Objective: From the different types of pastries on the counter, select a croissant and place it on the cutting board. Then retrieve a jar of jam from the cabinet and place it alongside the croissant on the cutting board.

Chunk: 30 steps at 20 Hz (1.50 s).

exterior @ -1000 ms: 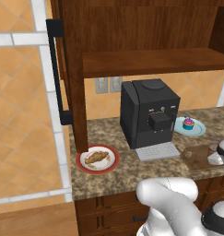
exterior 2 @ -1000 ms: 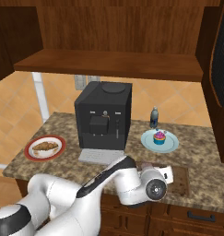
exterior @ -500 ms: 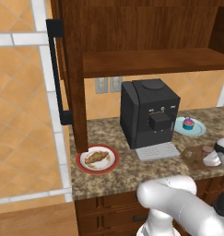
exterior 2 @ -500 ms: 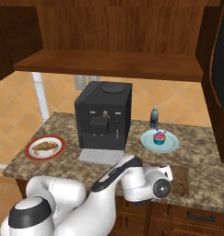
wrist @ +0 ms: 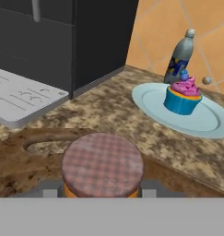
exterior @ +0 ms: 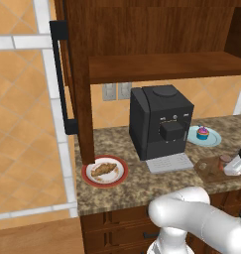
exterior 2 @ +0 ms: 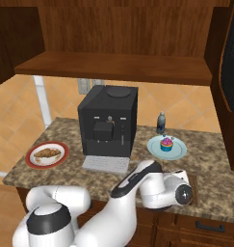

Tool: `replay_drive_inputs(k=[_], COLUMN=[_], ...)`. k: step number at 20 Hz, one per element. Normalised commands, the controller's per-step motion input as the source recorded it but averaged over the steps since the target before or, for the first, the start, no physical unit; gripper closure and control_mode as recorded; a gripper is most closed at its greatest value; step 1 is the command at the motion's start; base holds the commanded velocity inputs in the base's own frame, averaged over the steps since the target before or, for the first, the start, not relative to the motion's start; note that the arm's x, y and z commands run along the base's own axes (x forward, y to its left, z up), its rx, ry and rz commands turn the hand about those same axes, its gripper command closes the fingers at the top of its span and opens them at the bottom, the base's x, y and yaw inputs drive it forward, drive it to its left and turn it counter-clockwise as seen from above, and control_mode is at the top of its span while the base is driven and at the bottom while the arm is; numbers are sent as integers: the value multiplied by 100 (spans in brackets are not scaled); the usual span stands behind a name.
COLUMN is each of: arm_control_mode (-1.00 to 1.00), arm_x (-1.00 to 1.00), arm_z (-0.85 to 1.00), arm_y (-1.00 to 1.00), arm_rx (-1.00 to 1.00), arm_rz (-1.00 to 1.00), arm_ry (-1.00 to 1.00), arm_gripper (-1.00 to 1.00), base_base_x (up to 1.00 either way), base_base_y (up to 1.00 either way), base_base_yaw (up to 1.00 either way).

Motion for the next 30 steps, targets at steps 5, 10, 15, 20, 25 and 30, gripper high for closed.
replay_drive_inputs(k=[5,10,15,20,25,30], arm_control_mode=[-100,-100,-100,-100,-100,-100], arm_x=[0,-25,-60,-77,-68,-60], arm_z=[0,0,13,91,60,-21], arm_y=[0,0,1,5,37,92], arm_rx=[0,0,0,-4,-9,-22], arm_rz=[0,3,3,-14,-17,-6], arm_ry=[-5,-12,-14,-1,13,9], arm_gripper=[-100,-100,-100,-100,-100,-100], base_base_x=[0,0,0,0,0,0], base_base_y=[0,0,0,0,0,0], base_base_yaw=[0,0,0,0,0,0])
